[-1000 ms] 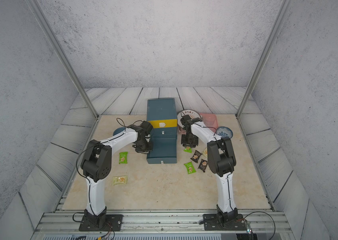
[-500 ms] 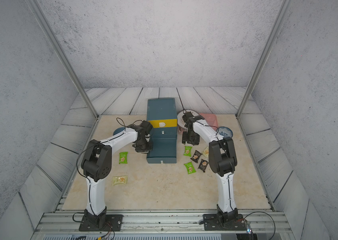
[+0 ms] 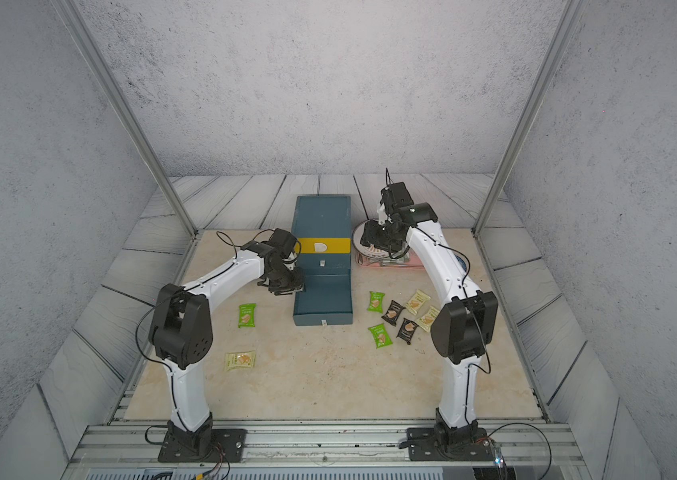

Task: Take the cookies out of the drawer
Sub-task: Place the cookie at the center of the board, then close the drawer in the storage box.

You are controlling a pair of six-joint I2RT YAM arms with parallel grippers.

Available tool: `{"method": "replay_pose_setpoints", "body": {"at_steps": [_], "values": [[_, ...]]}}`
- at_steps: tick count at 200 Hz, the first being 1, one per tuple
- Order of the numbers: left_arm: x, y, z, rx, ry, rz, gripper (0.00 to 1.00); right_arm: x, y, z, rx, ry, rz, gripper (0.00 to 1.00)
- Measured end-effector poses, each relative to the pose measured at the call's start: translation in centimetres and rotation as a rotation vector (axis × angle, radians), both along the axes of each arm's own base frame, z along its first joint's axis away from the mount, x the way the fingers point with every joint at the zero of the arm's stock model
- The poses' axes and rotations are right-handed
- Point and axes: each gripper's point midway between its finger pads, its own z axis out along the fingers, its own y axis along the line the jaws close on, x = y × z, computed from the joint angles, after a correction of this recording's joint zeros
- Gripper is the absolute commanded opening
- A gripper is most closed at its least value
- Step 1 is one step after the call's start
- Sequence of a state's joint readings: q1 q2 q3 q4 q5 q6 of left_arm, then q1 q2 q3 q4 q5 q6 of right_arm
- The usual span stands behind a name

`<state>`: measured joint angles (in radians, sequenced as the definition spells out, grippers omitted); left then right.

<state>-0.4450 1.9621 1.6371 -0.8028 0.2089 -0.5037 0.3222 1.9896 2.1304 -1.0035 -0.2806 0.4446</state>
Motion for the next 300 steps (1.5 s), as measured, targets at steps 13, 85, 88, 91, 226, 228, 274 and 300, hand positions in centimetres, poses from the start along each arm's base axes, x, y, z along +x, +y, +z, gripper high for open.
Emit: {"method": "replay_pose_setpoints", "body": {"at_steps": [13,85,88,91,226,228,274,300], "values": [[-0.1,0.0,1.3,-0.015,-0.026,0.001,0.54,0.6,0.9,0.6,0.036,-0.012,0.025,0.61],[-7.5,1.1,6.3,-0.111,-0.091,-0.009,0.44,3.6,3.1,1.5,0.106,-0.061,0.066,0.59],[-8.1,1.1,6.3,-0.113,-0.087,-0.012,0.42,3.7,3.2,1.4,0.108,-0.062,0.067,0.59],[-8.8,1.0,6.2,-0.118,-0.081,-0.011,0.4,3.9,3.3,1.4,0.11,-0.063,0.068,0.59],[-12.8,-6.2,-3.4,-0.295,0.124,0.153,0.0,5.5,4.5,-2.2,0.113,-0.035,0.112,0.47],[-12.7,-6.2,-3.6,-0.295,0.125,0.16,0.0,5.5,4.5,-2.2,0.113,-0.036,0.114,0.46],[-9.8,-6.6,-6.4,-0.263,0.092,0.297,0.0,5.4,4.6,-2.2,0.119,-0.048,0.121,0.45],[-7.6,-6.2,-5.8,-0.267,-0.007,0.385,0.0,5.4,4.6,-2.3,0.122,-0.05,0.123,0.44]]}}
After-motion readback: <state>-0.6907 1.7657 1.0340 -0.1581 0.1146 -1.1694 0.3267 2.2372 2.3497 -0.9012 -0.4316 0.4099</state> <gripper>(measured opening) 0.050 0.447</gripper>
